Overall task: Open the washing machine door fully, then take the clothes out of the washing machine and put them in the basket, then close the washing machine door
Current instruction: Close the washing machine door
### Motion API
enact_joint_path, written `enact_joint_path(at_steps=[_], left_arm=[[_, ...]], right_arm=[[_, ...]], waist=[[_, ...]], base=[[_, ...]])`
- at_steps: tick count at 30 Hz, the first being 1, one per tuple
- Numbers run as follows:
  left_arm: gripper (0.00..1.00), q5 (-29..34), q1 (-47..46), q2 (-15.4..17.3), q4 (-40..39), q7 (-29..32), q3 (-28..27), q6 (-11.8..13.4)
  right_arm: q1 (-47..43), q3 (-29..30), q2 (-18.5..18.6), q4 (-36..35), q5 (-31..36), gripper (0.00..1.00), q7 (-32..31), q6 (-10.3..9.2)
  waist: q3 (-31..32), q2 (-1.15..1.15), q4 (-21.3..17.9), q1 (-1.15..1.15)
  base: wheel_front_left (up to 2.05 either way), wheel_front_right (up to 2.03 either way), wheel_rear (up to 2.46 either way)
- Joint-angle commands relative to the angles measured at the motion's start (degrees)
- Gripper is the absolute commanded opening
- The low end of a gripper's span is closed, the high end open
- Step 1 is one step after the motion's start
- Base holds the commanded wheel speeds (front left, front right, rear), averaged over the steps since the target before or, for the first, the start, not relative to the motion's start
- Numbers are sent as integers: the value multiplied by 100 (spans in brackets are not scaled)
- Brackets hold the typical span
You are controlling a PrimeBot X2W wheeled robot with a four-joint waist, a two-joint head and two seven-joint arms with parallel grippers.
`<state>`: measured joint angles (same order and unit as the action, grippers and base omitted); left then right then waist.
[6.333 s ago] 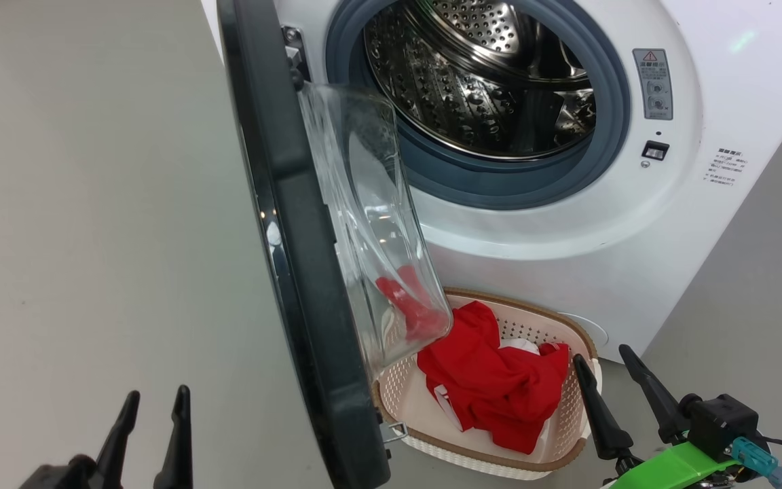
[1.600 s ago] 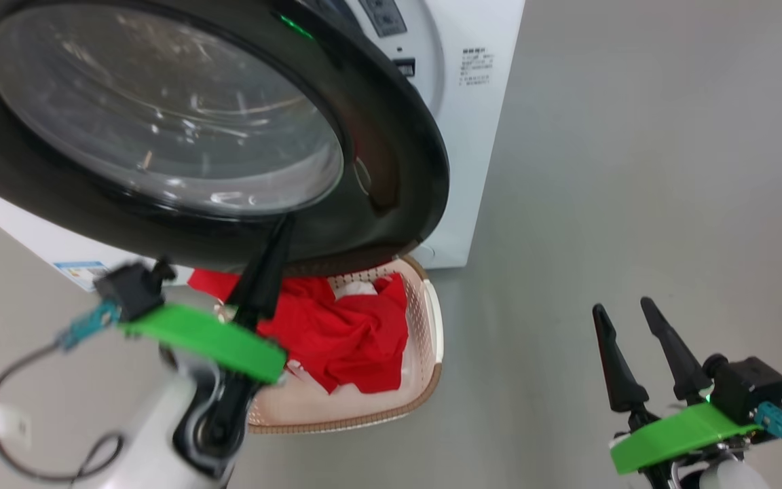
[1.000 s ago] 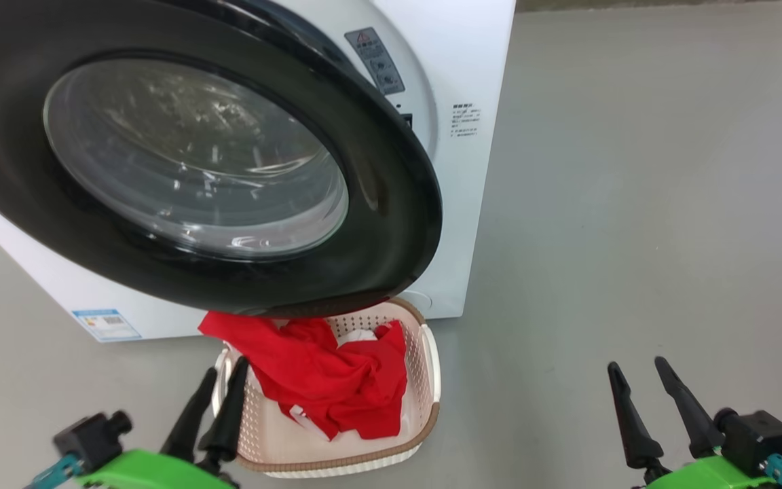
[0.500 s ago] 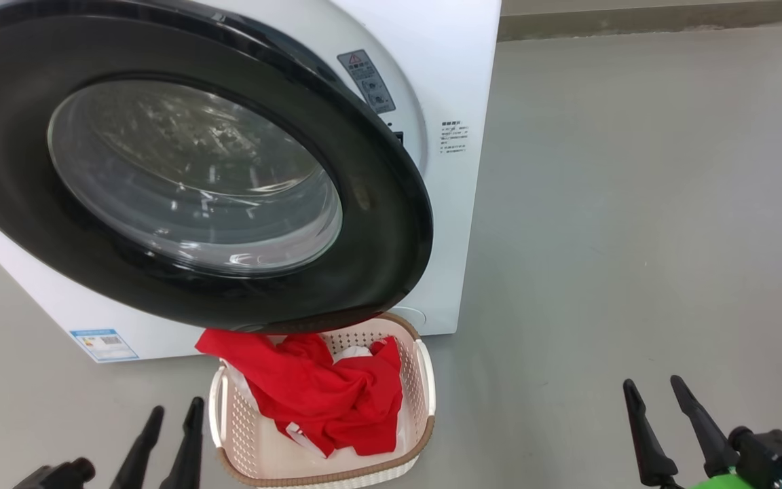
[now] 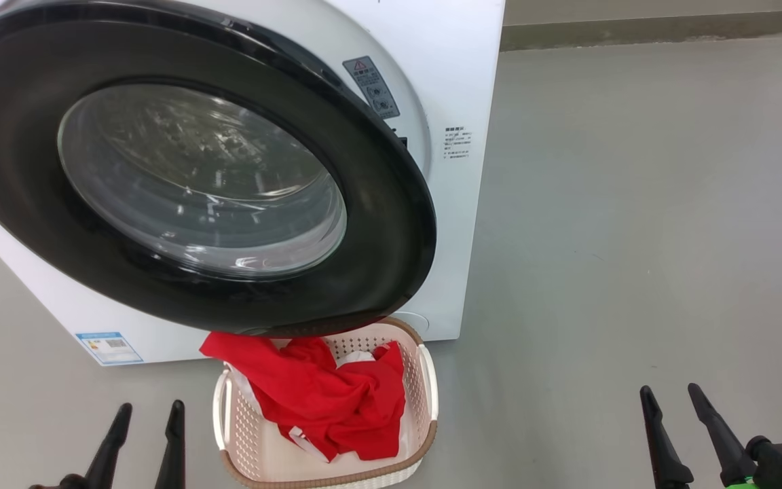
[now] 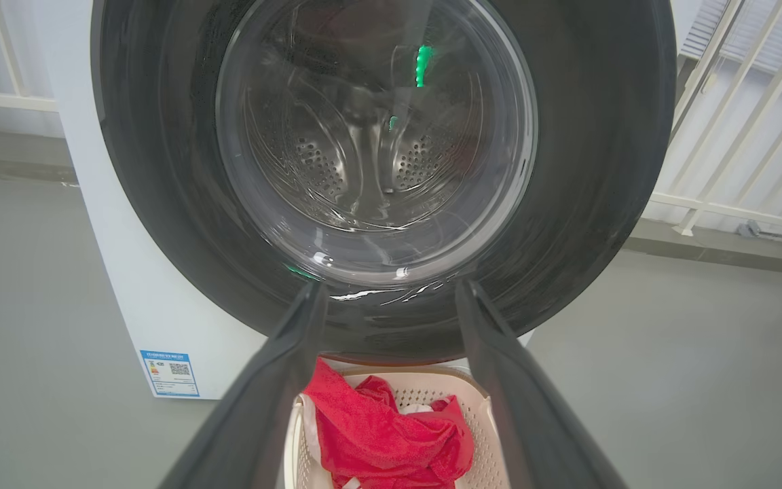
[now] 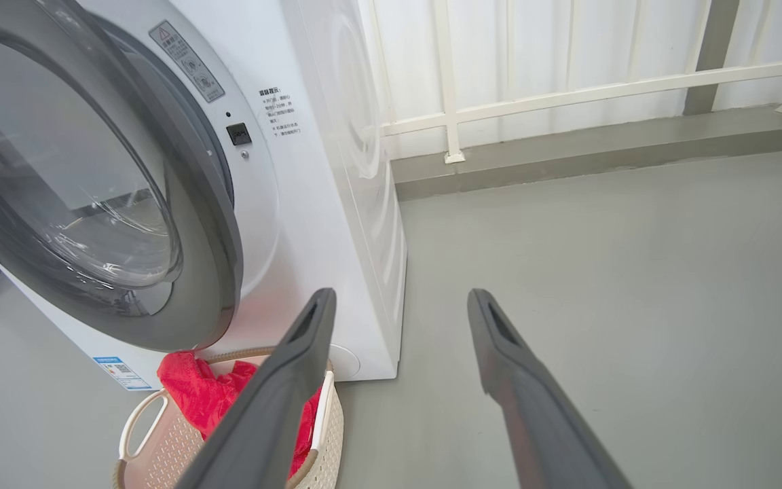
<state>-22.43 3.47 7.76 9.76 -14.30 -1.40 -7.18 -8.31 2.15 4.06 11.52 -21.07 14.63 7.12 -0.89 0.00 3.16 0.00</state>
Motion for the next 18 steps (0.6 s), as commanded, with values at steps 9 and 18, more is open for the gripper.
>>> enact_joint_path(at_steps=[9, 18], left_arm=[[100, 413, 67, -163, -89, -70, -230, -31], [100, 404, 43, -175, -73, -70, -208, -31]], right_arm=[[35, -58, 82, -179, 72, 100, 37, 36], [75, -87, 59, -187, 80, 100, 37, 36]], waist=[[6, 0, 39, 0], [-10, 0, 52, 0]], base=[[0, 0, 0], [0, 0, 0]])
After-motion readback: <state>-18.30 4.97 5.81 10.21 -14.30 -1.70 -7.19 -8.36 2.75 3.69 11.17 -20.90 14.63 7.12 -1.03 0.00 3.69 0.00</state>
